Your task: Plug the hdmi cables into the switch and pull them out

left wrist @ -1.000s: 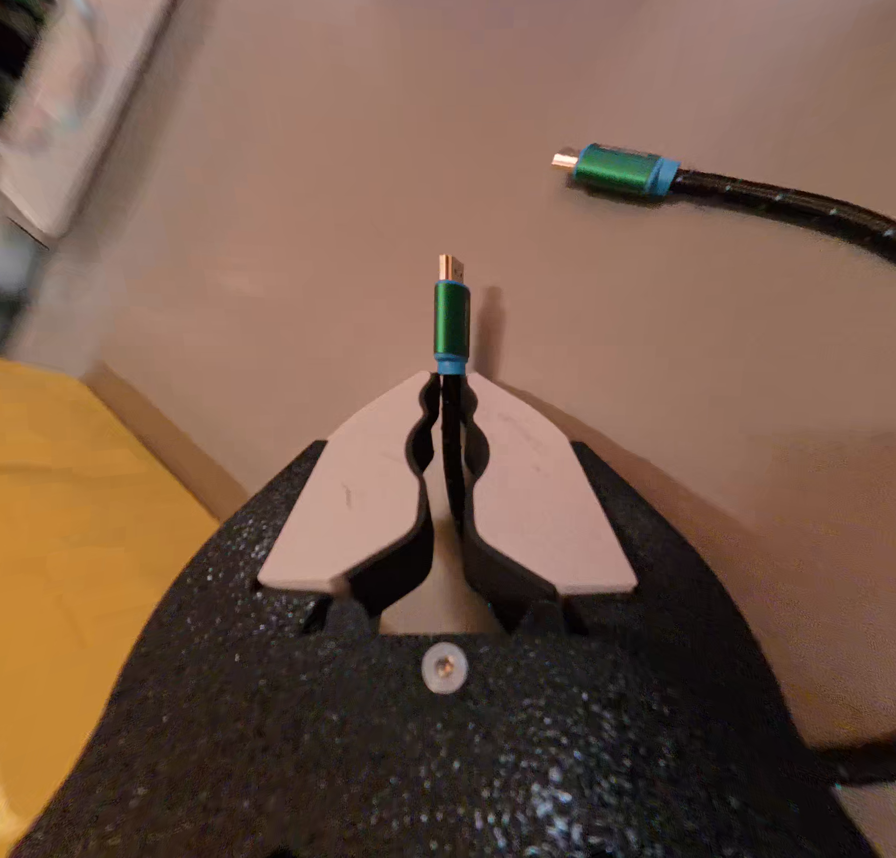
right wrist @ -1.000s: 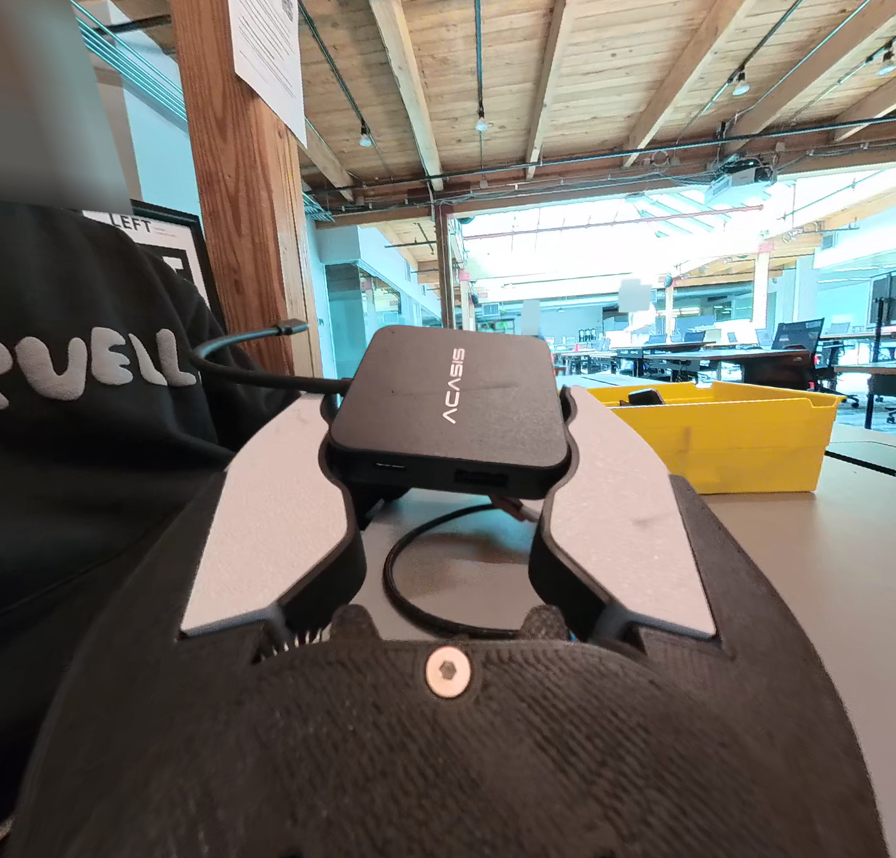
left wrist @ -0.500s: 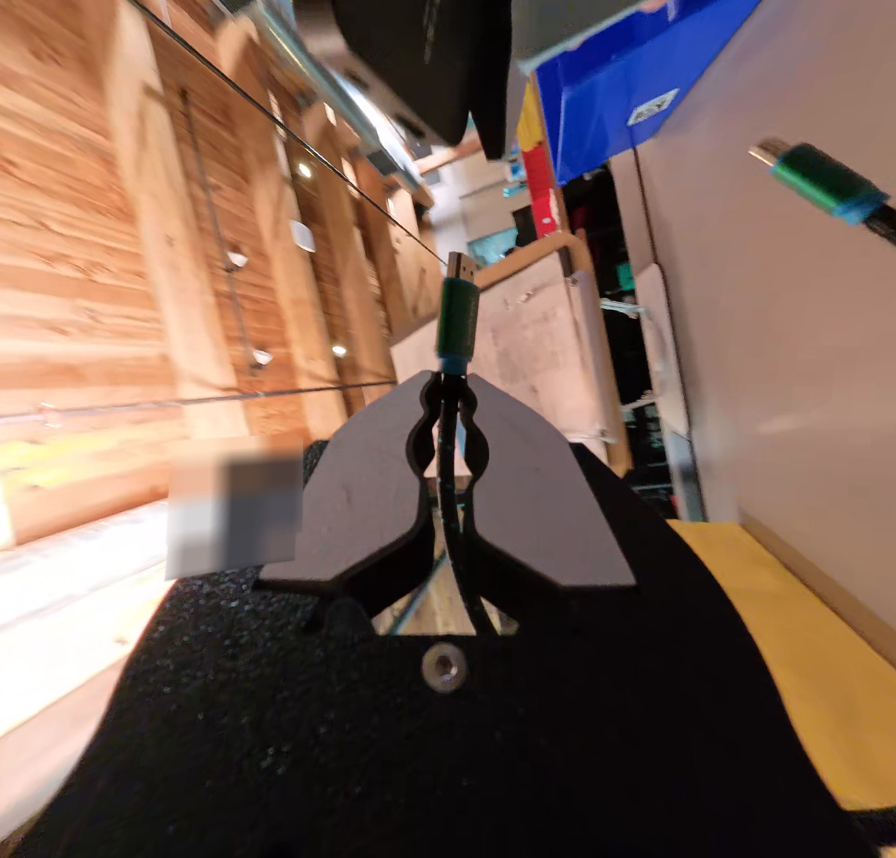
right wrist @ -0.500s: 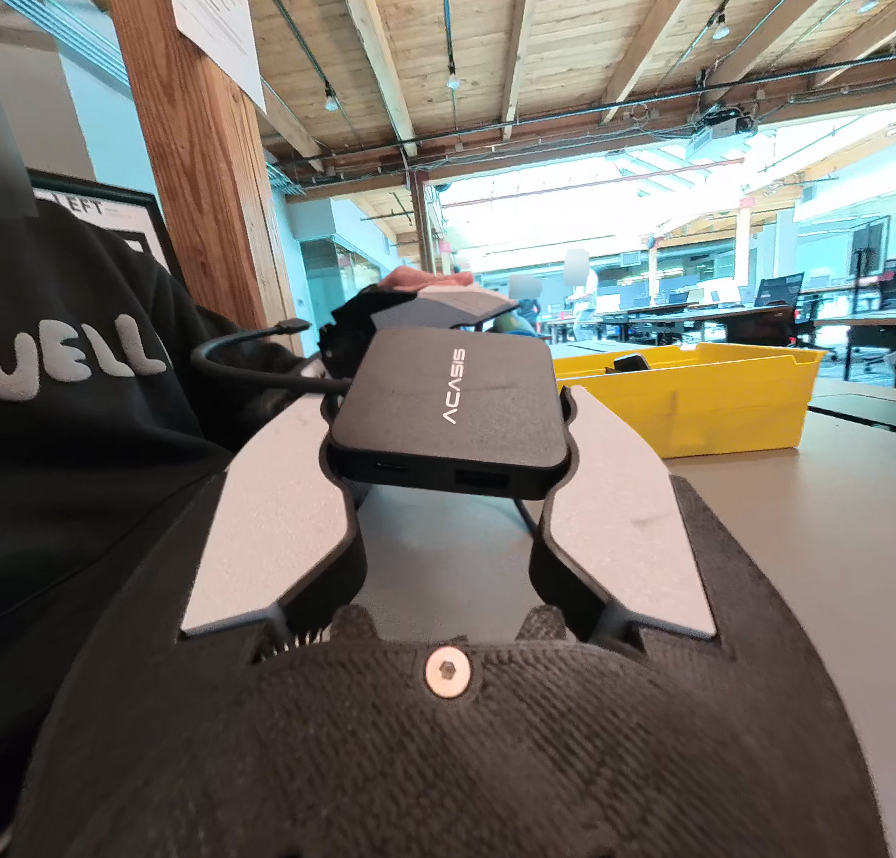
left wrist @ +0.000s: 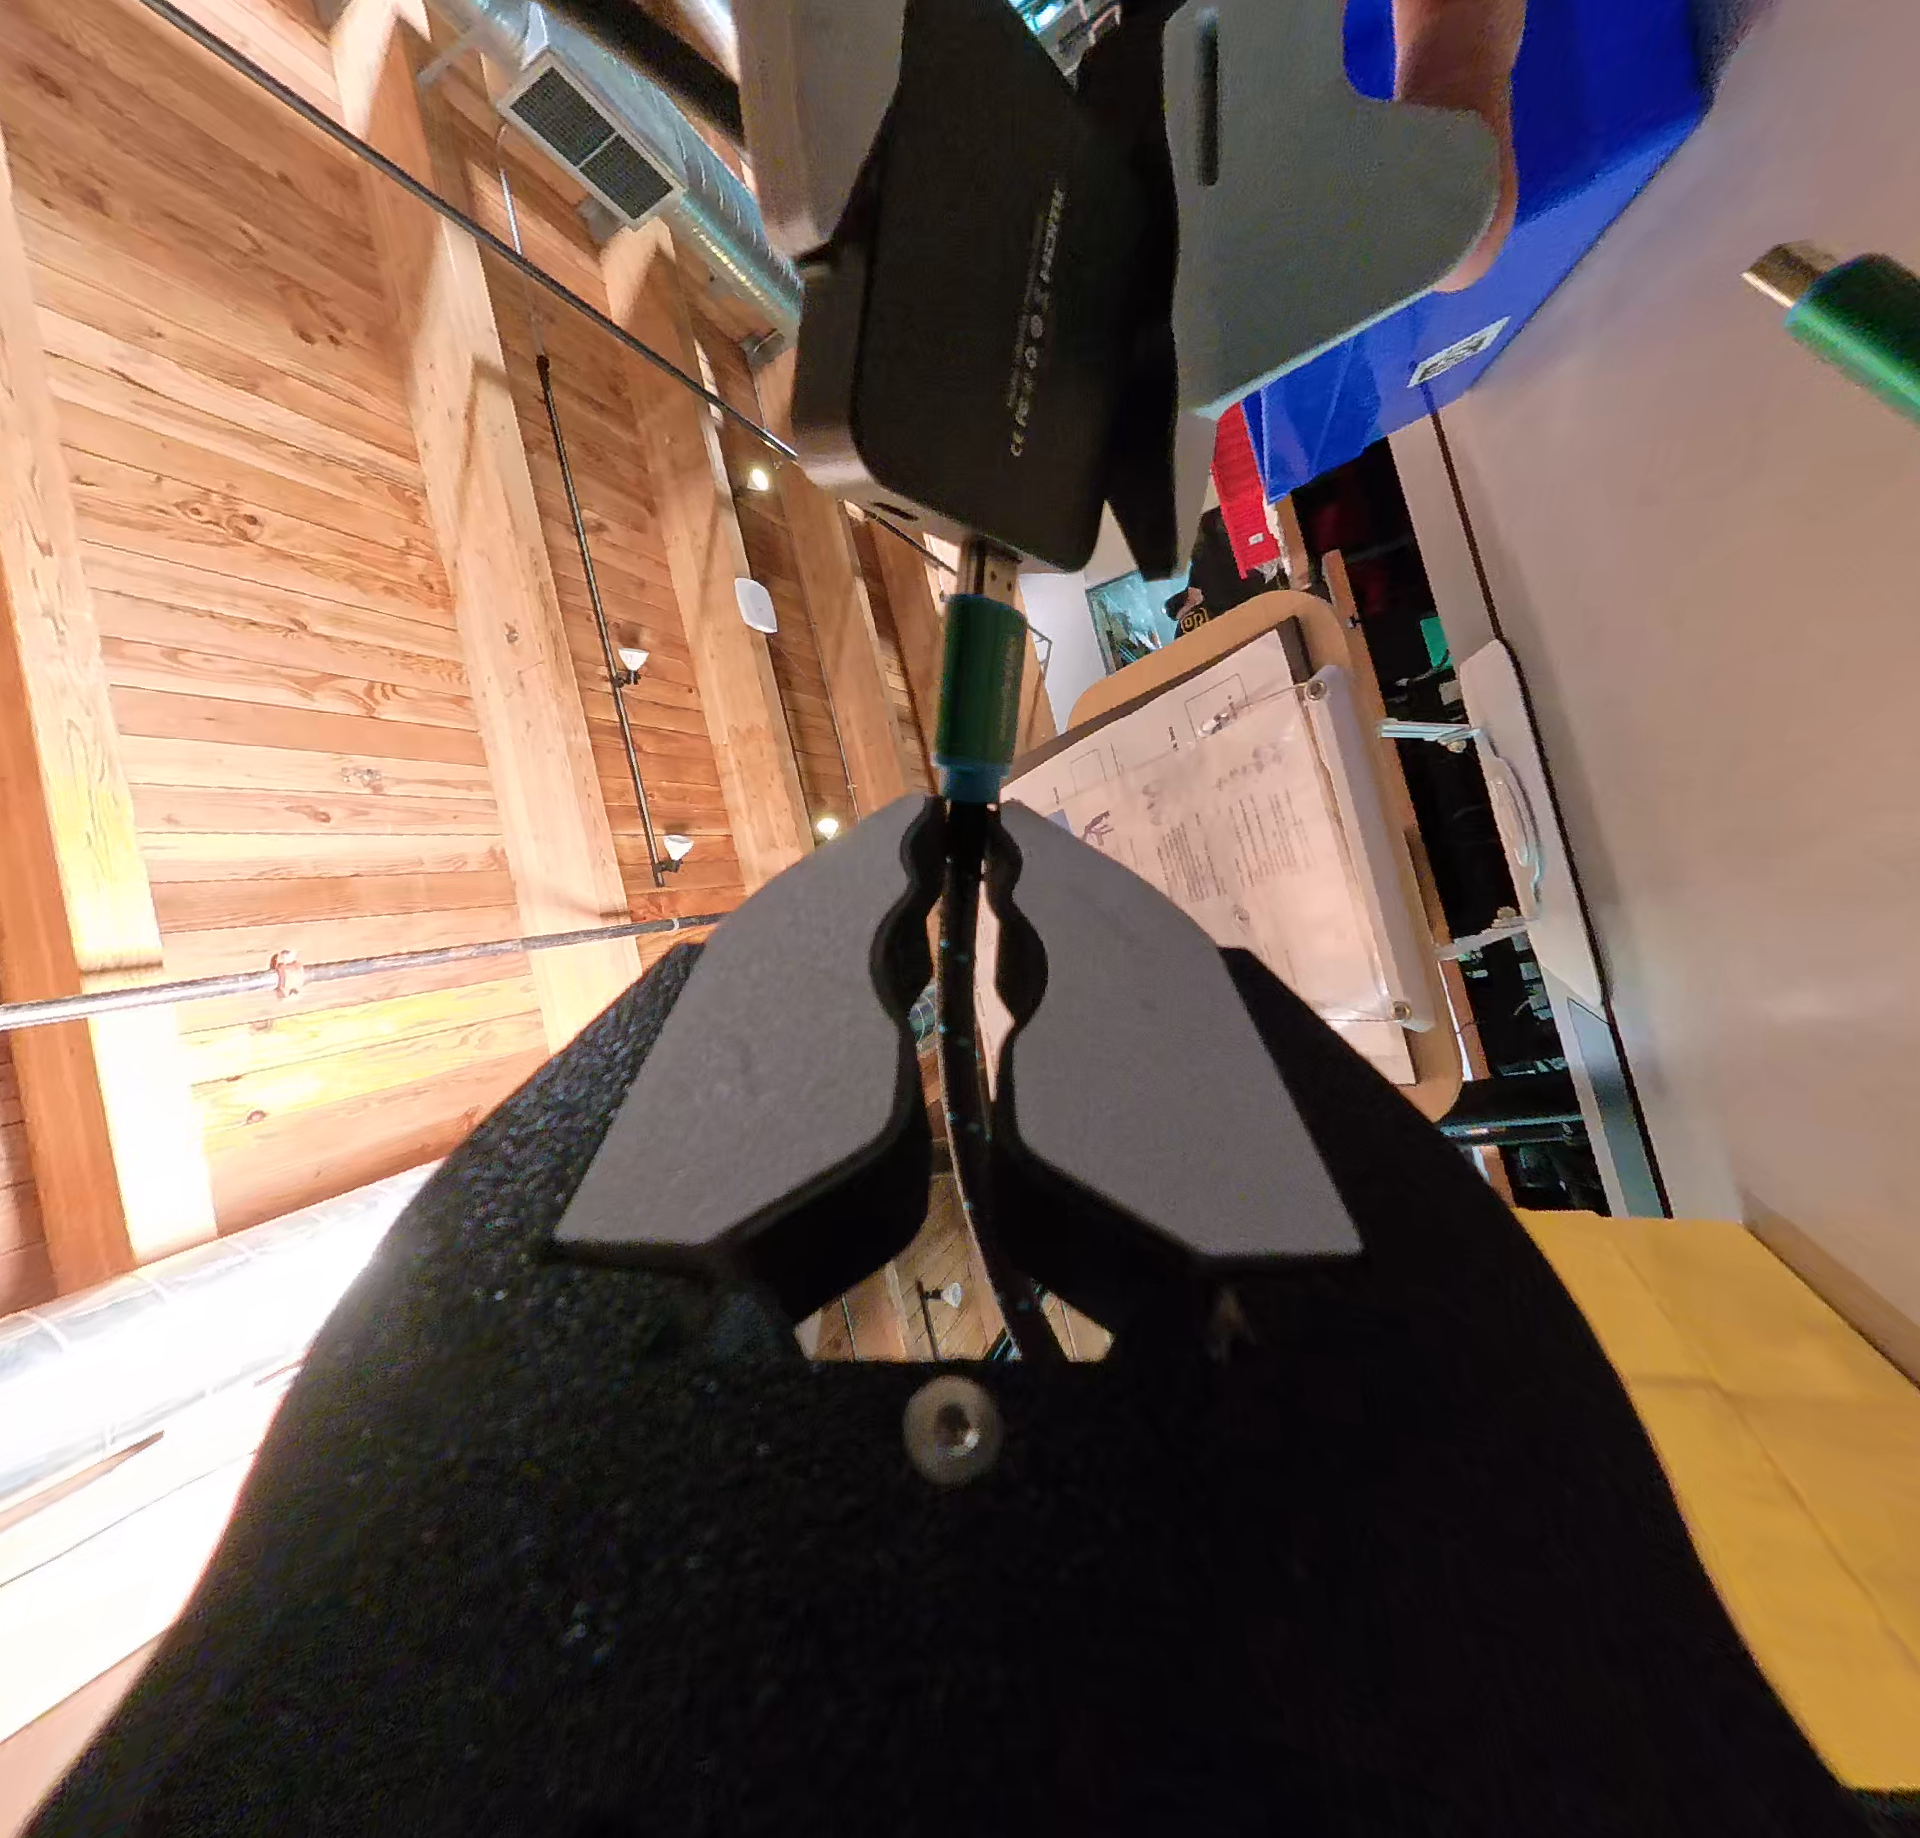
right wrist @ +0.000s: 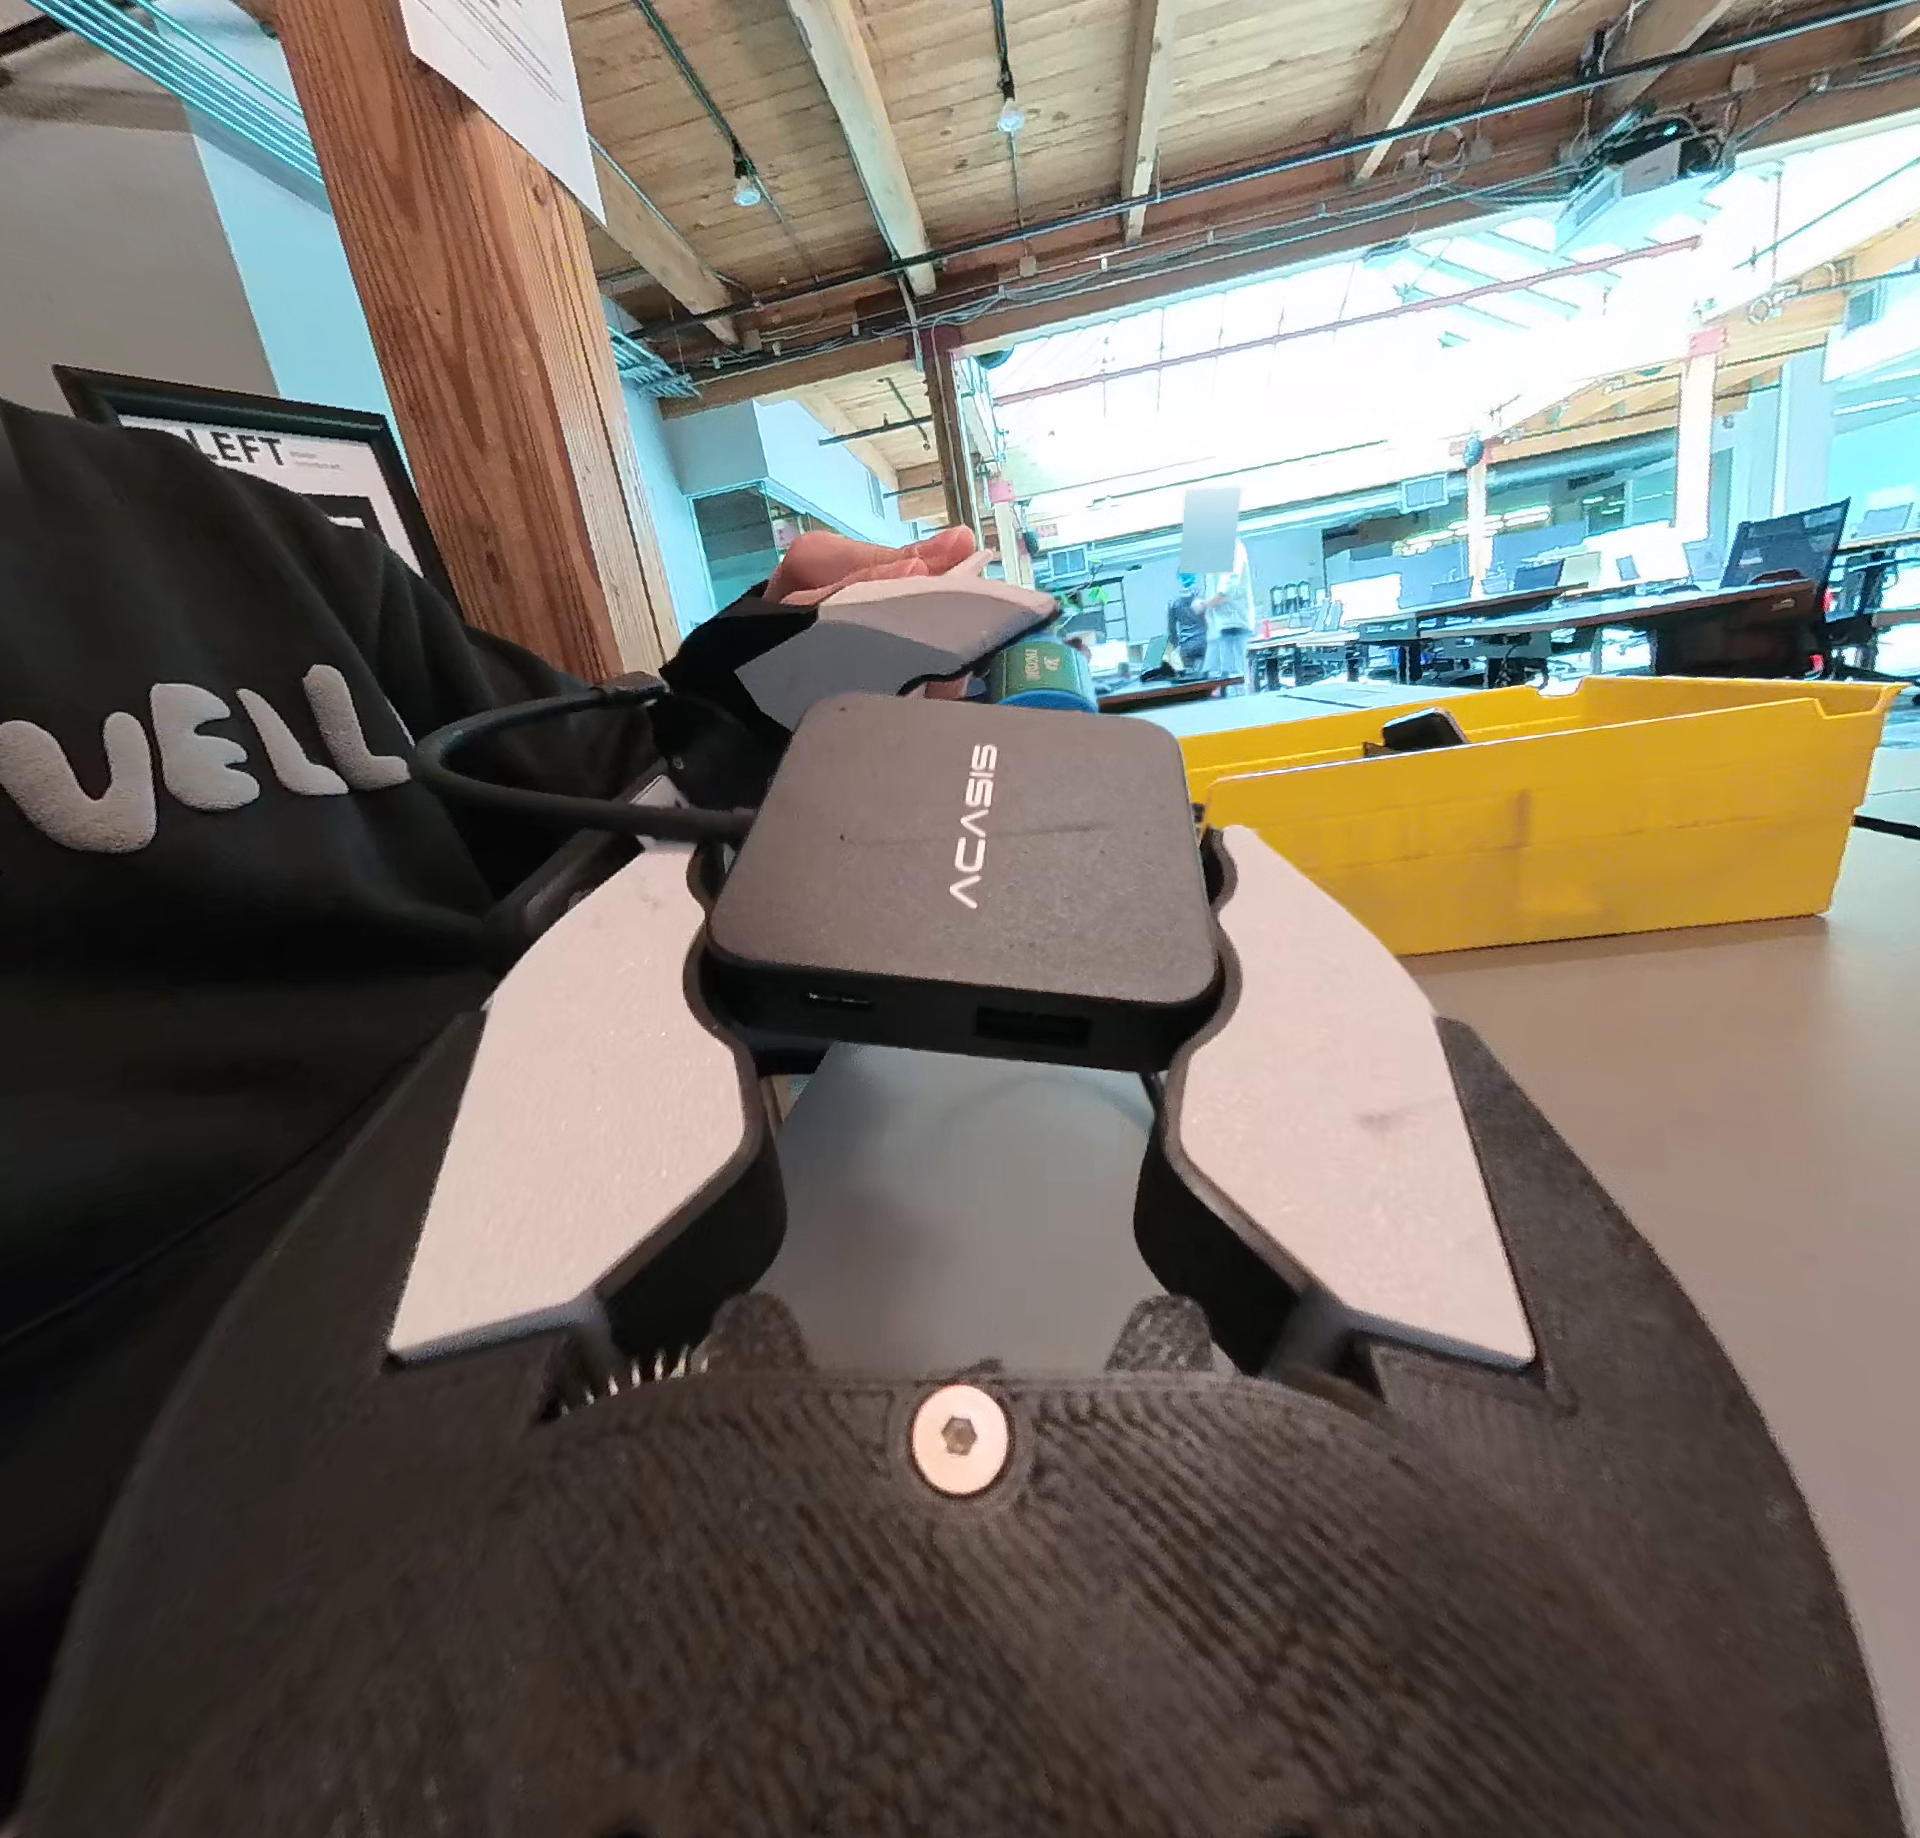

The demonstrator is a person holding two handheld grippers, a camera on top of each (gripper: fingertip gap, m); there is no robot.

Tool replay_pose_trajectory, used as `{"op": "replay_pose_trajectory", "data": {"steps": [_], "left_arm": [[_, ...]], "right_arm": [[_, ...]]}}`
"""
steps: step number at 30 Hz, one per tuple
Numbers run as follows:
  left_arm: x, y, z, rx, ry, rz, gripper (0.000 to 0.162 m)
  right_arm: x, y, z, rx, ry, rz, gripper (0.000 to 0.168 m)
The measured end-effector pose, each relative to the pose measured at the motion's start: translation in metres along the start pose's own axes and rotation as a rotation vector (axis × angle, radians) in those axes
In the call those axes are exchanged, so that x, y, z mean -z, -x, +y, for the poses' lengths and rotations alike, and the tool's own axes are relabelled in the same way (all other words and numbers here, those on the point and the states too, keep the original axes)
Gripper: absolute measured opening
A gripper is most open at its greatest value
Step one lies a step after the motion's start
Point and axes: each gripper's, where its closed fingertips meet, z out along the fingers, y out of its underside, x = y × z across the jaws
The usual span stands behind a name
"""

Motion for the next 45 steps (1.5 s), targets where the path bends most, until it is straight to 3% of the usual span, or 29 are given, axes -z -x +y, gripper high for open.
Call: {"op": "replay_pose_trajectory", "data": {"steps": [10,19,24,28,33,35,37,39,45], "left_arm": [[0.005,0.001,-0.004,0.132,-0.052,0.044,0.006],[0.010,-0.008,0.000,-0.005,-0.204,0.178,0.008],[0.014,-0.015,0.002,0.298,-0.226,0.275,0.010],[0.019,-0.028,0.006,0.622,-0.251,0.488,0.039],[0.034,-0.021,0.008,1.128,-0.409,0.763,0.037],[0.035,-0.032,0.010,1.266,-0.389,0.888,0.039],[0.036,-0.047,0.013,1.311,-0.339,0.982,0.040],[0.031,-0.054,0.018,1.326,-0.286,0.967,0.043],[0.034,-0.048,0.012,1.227,-0.274,1.025,0.046]], "right_arm": [[-0.003,0.006,0.006,0.001,0.020,-0.034,0.087],[-0.004,0.001,0.011,0.046,0.078,0.005,0.086],[-0.006,0.002,0.014,0.090,0.095,0.008,0.086],[-0.005,-0.001,0.012,0.140,0.092,0.041,0.086],[-0.005,-0.001,0.013,0.161,0.100,0.043,0.086],[-0.005,-0.003,0.012,0.170,0.095,0.054,0.086],[-0.002,-0.005,0.011,0.183,0.090,0.070,0.086],[0.000,-0.005,0.009,0.183,0.080,0.078,0.086],[0.000,-0.004,0.009,0.175,0.080,0.068,0.086]]}}
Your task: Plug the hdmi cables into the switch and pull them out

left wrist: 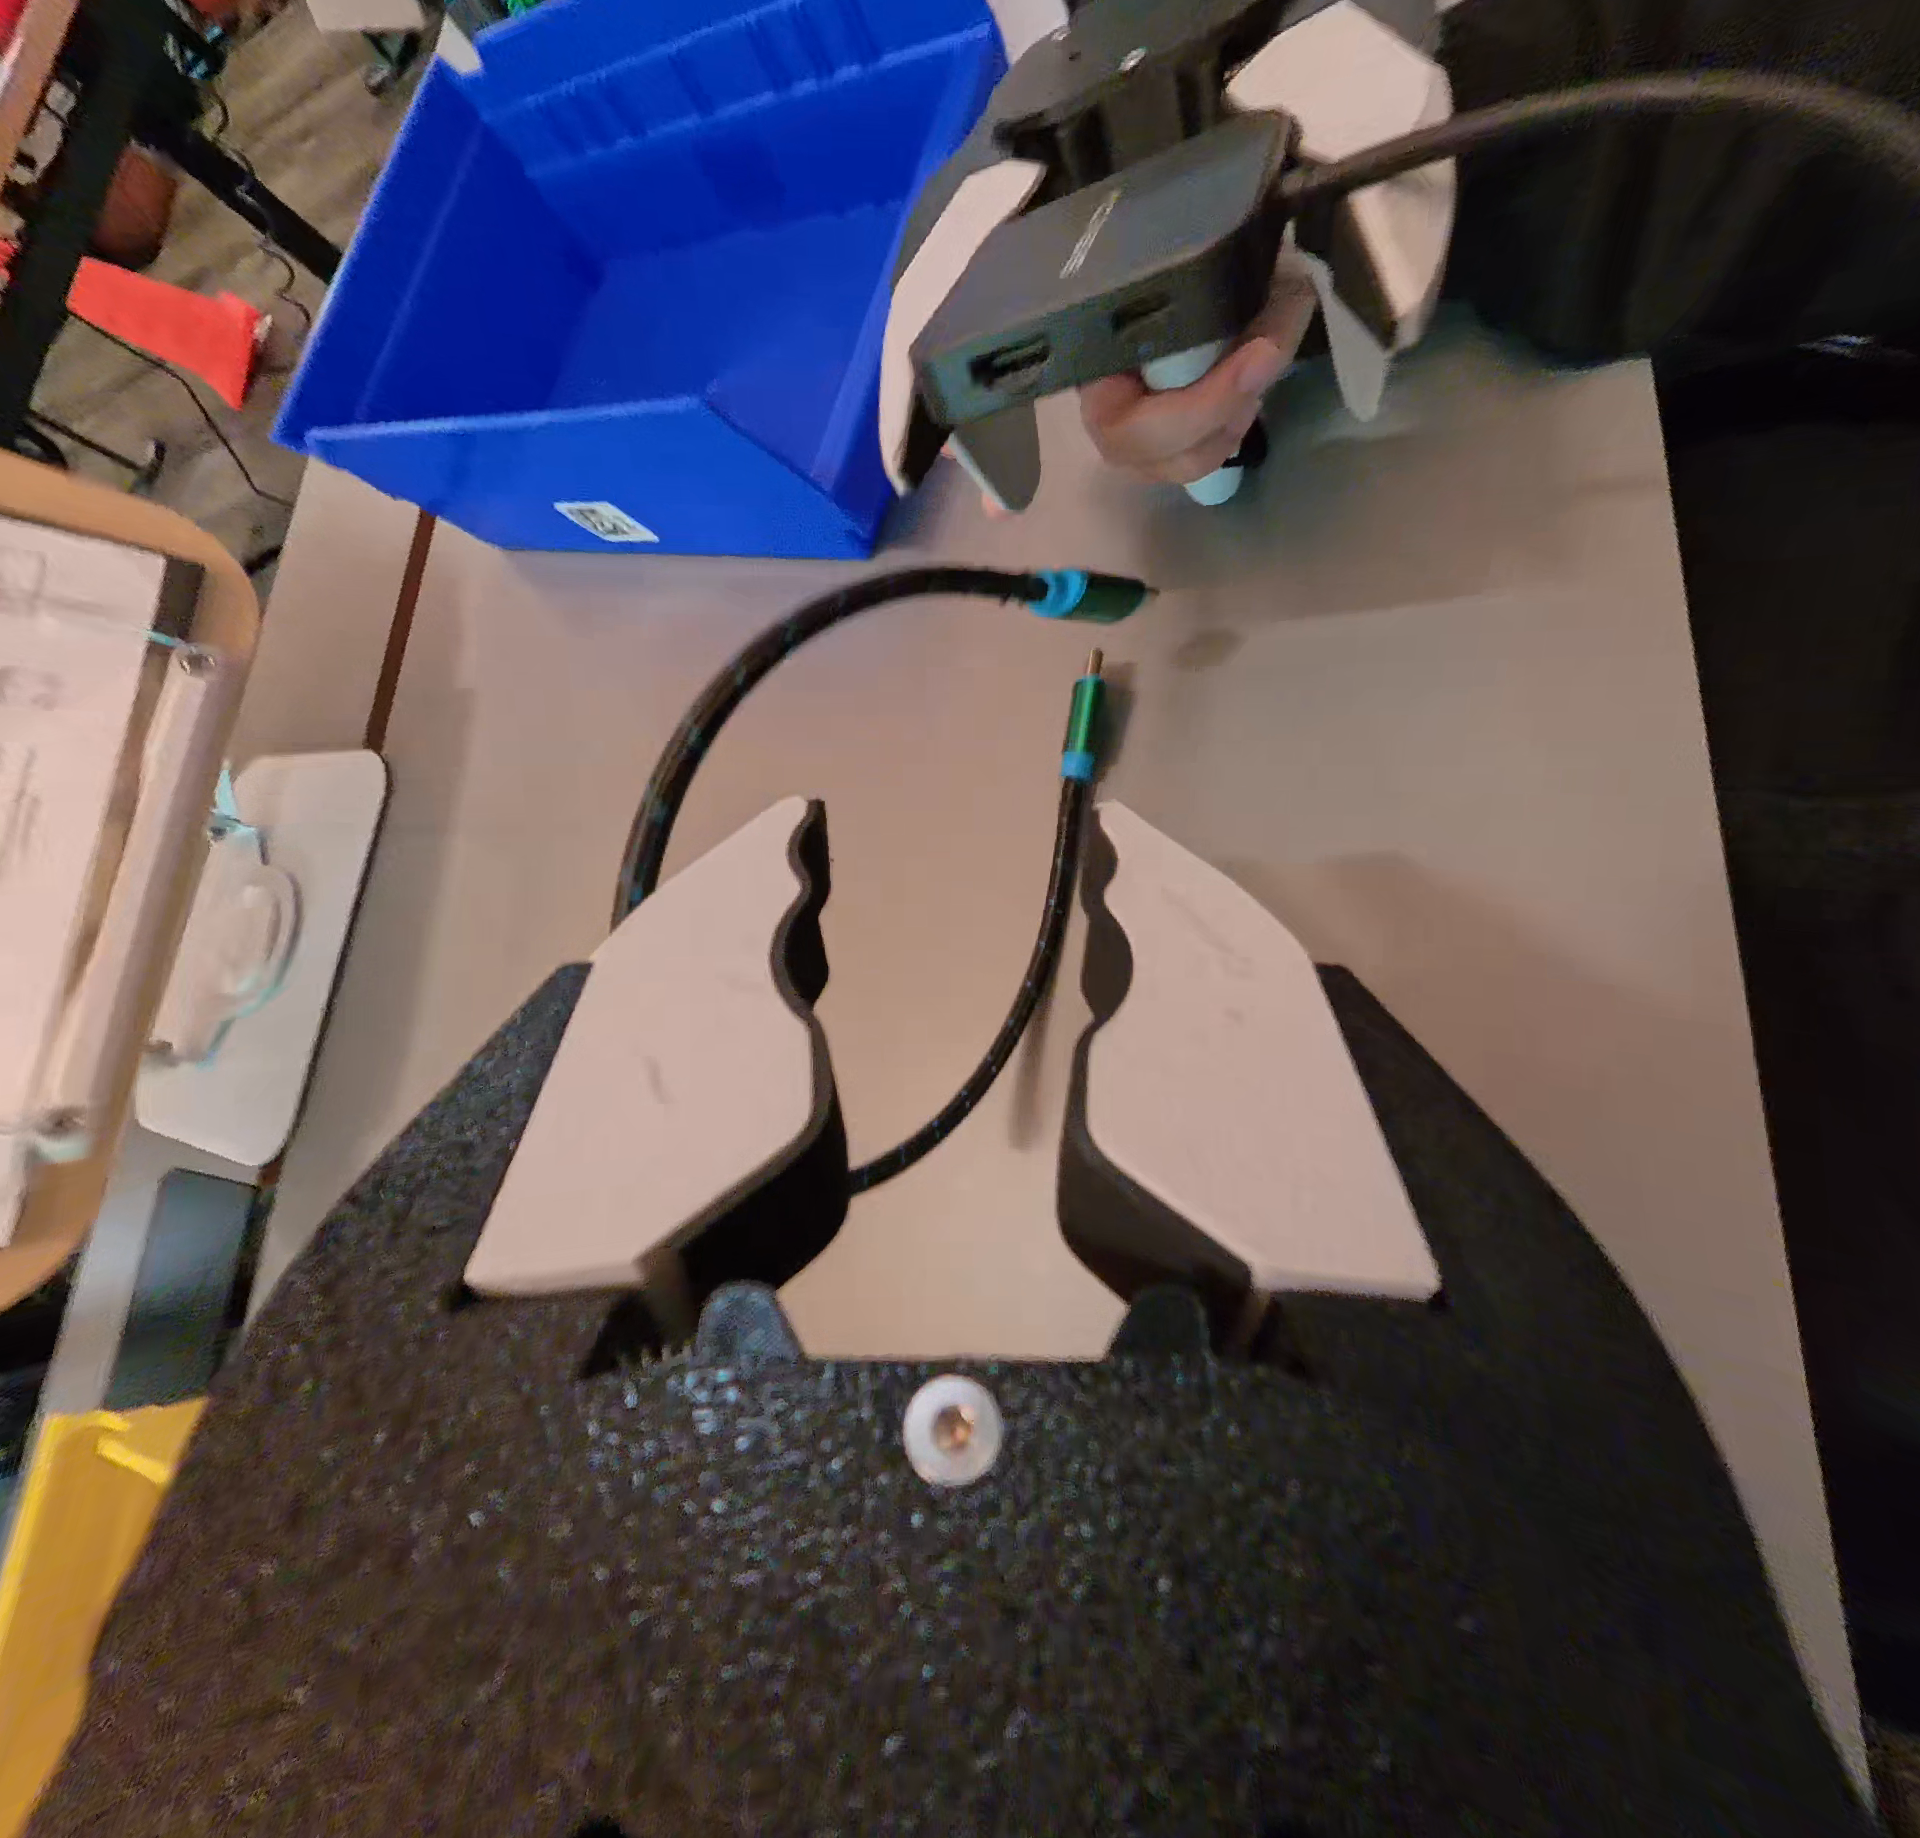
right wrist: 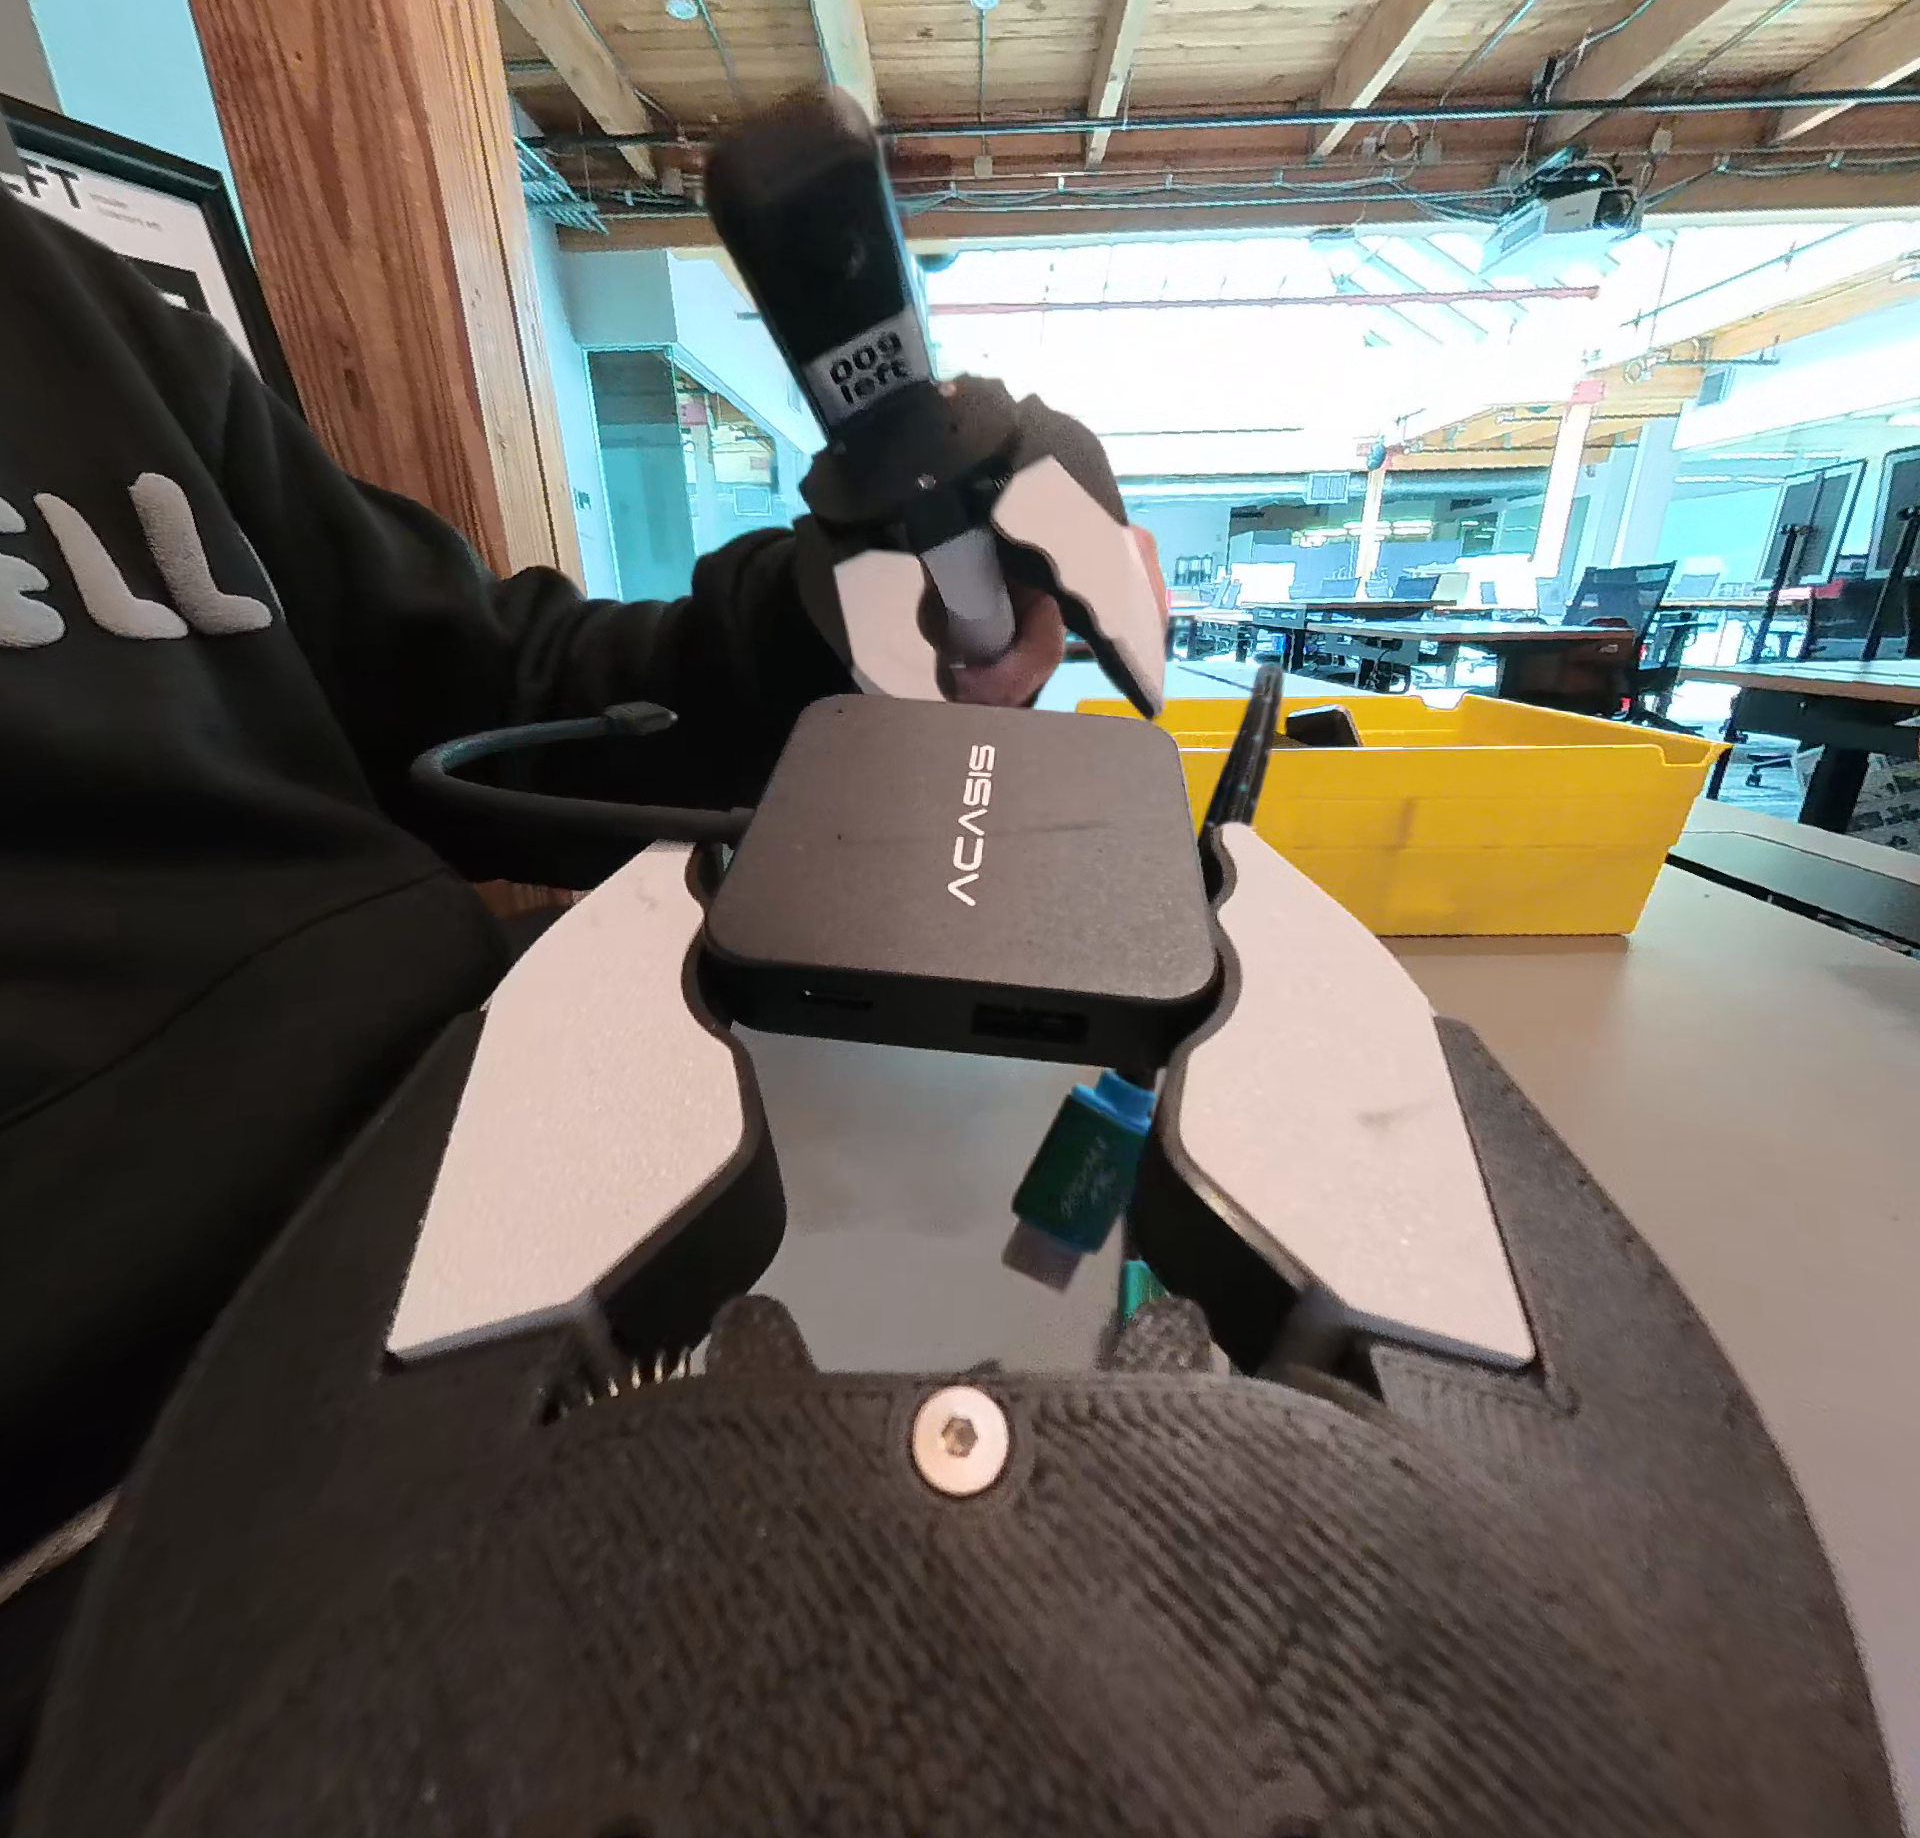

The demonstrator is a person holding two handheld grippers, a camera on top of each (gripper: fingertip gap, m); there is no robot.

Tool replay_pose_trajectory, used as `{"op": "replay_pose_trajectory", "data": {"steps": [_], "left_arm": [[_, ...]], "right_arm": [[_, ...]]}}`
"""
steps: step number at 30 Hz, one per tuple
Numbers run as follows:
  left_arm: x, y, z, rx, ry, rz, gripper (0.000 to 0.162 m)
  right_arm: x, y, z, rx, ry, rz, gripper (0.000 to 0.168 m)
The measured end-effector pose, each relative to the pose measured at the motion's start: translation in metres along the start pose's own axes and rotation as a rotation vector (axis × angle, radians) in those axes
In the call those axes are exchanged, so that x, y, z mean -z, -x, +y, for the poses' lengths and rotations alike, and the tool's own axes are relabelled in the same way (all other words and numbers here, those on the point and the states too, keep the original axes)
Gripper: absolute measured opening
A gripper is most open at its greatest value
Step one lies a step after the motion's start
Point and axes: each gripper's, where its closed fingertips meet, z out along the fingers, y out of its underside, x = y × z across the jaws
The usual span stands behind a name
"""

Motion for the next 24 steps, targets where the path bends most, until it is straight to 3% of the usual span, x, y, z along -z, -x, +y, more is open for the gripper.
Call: {"op": "replay_pose_trajectory", "data": {"steps": [4,9,11,15,20,24], "left_arm": [[0.014,0.003,-0.043,-0.091,-0.051,-0.015,0.045],[-0.008,0.020,-0.049,-0.311,0.166,0.004,0.053],[-0.024,0.039,-0.051,-0.309,0.224,0.043,0.055],[-0.057,0.068,-0.034,-0.129,0.317,0.195,0.056],[-0.106,0.087,0.022,-0.155,0.452,0.254,0.059],[-0.149,0.087,0.035,-0.190,0.422,0.303,0.059]], "right_arm": [[0.000,-0.001,0.000,-0.005,-0.003,0.005,0.086],[-0.001,0.003,0.001,-0.012,0.002,-0.023,0.086],[-0.001,0.004,0.001,-0.010,0.003,-0.027,0.086],[0.007,0.006,-0.003,0.003,-0.014,-0.019,0.086],[0.040,0.010,-0.028,0.024,-0.106,-0.008,0.086],[0.068,0.007,-0.035,0.025,-0.117,0.031,0.086]]}}
